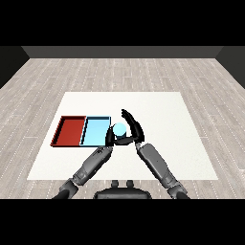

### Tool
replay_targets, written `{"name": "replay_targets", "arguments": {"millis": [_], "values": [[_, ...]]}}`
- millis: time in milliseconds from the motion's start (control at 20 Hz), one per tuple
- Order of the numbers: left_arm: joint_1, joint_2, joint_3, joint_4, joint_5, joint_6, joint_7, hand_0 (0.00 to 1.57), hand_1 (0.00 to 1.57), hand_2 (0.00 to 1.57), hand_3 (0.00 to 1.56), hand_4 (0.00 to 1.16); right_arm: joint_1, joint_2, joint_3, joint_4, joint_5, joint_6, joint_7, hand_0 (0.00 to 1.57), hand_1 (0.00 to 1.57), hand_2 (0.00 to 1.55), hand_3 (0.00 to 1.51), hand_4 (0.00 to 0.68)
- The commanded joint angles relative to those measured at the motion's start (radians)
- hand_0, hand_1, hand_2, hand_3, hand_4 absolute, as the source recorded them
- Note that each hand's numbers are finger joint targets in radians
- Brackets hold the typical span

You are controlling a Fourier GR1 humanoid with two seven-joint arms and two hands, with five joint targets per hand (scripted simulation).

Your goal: Pick the blue can and put it in the blue box

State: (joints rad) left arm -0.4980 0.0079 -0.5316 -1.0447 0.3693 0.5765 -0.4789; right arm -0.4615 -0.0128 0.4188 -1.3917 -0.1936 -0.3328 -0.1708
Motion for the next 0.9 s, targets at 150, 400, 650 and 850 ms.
{"name": "replay_targets", "arguments": {"millis": [150, 400, 650, 850], "values": [[-0.039, -0.007, -0.003, 0.001, -0.029, 0.068, 0.02, 1.57, 1.57, 1.57, 1.49, 1.15, 0.05, -0.023, -0.116, -0.039, -0.057, 0.127, -0.059, 0.0, 0.0, 0.0, 0.0, 0.0], [-0.058, 0.052, 0.093, 0.036, -0.064, -0.007, 0.065, 1.57, 1.57, 1.57, 1.47, 1.12, 0.177, -0.127, -0.163, -0.197, -0.106, 0.225, -0.062, 0.0, 0.0, 0.0, 0.0, 0.0], [-0.044, 0.157, 0.174, 0.089, -0.076, -0.013, 0.042, 1.57, 1.57, 1.56, 1.48, 1.15, 0.33, -0.155, -0.184, -0.402, -0.103, 0.177, -0.055, 0.0, 0.0, 0.0, 0.0, 0.0], [-0.105, 0.255, 0.246, 0.153, -0.07, -0.026, 0.14, 1.53, 1.53, 1.55, 1.48, 1.13, 0.326, -0.181, -0.26, -0.426, -0.13, 0.175, -0.029, 0.0, 0.0, 0.0, 0.0, 0.0]]}}
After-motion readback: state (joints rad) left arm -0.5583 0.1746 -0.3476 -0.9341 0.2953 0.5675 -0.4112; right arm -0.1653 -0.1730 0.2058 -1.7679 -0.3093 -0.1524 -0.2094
